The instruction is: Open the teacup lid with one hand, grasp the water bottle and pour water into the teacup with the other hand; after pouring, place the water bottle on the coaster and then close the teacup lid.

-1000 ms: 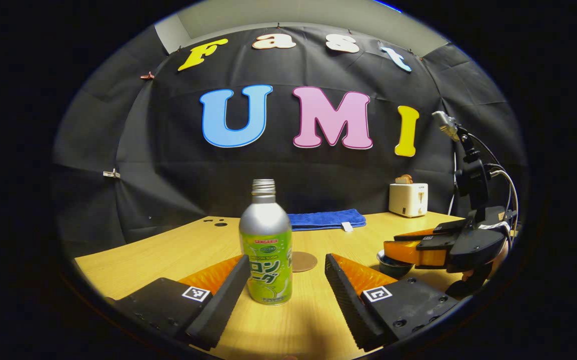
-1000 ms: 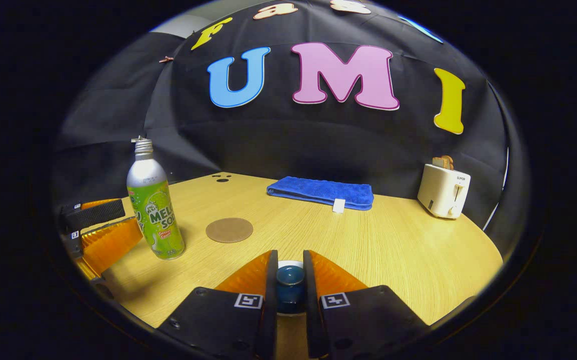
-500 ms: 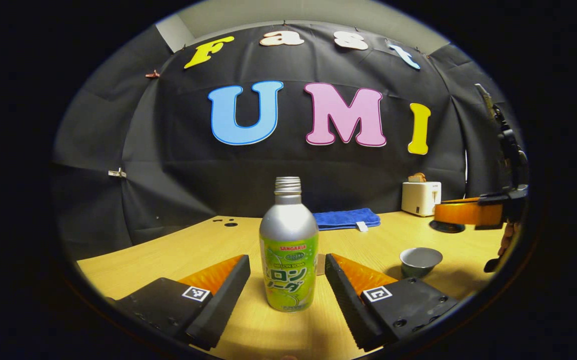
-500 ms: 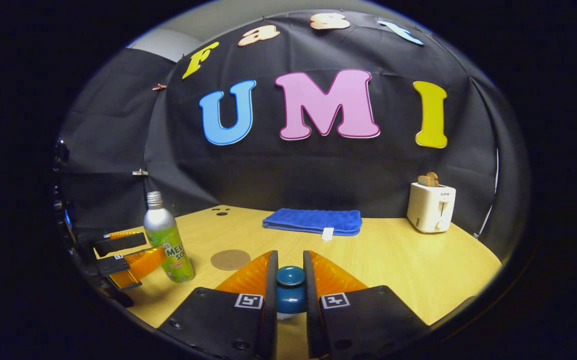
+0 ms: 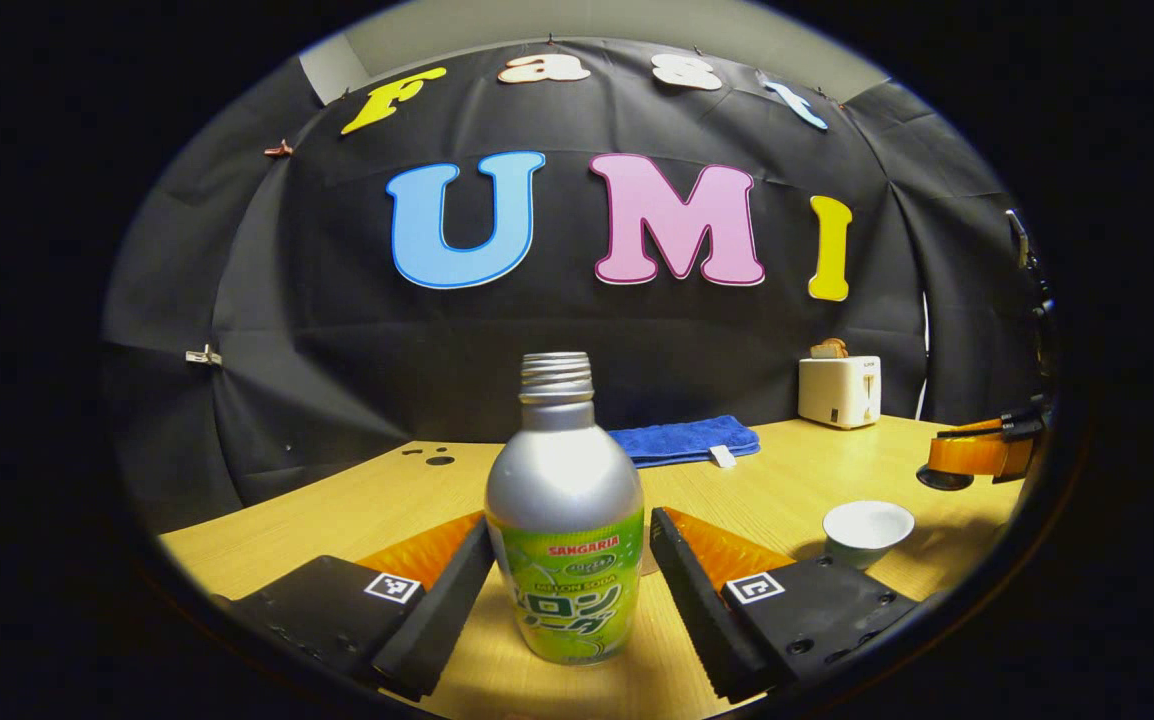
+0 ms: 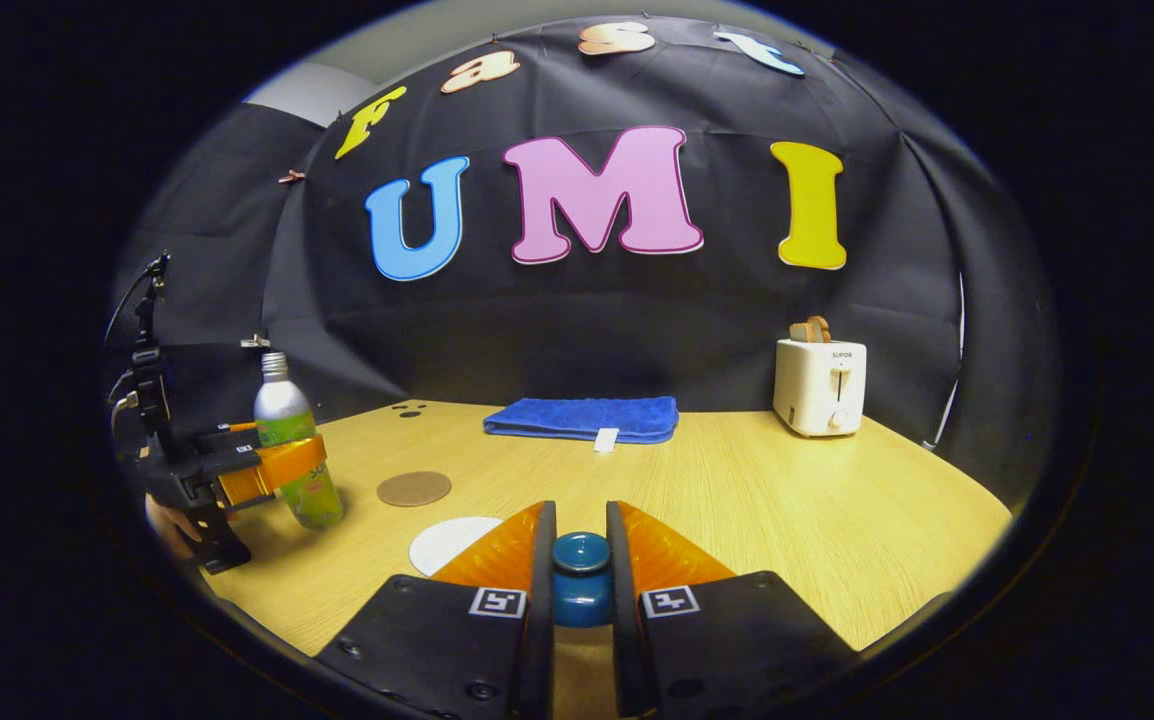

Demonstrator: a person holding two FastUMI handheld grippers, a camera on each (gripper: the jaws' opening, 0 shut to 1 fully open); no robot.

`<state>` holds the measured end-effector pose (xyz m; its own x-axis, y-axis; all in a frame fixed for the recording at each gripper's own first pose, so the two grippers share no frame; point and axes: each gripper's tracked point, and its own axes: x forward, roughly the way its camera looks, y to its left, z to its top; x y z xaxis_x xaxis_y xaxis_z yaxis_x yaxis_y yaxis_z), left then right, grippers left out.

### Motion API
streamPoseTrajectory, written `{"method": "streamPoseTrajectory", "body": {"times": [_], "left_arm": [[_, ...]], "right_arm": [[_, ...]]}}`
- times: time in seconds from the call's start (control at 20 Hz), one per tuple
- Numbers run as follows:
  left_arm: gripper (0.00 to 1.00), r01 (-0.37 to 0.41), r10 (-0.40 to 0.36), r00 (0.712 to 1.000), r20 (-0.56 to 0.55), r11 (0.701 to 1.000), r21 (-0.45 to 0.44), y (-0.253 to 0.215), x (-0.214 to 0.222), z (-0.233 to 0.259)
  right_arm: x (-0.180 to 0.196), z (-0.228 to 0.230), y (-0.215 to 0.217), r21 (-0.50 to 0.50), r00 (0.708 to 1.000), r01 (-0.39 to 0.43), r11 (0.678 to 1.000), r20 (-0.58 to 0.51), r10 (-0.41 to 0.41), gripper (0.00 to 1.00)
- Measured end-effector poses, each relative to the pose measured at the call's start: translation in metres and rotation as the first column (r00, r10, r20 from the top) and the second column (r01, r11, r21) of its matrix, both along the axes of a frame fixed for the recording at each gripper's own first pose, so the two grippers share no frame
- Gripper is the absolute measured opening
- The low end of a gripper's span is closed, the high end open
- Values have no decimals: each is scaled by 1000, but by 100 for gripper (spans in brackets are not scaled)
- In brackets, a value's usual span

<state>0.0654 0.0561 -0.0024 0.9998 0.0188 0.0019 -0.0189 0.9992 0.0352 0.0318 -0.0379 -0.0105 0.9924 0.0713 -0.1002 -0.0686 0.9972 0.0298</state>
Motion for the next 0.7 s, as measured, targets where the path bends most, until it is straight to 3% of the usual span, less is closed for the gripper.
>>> {"method": "streamPoseTrajectory", "body": {"times": [0.25, 0.35, 0.7], "left_arm": [[94, -8, 8, 1000, 1, 1000, -13, 4, 15, 0], [83, -13, 13, 1000, 1, 1000, -15, 5, 15, -1], [82, 25, -25, 1000, -5, 999, 22, -6, 14, 0]], "right_arm": [[4, 4, -8, 0, 999, 10, 1000, 37, -9, 27], [4, 7, -10, -19, 998, 21, 1000, 63, -20, 27], [9, 12, -24, -21, 994, 49, 999, 94, -47, 27]]}}
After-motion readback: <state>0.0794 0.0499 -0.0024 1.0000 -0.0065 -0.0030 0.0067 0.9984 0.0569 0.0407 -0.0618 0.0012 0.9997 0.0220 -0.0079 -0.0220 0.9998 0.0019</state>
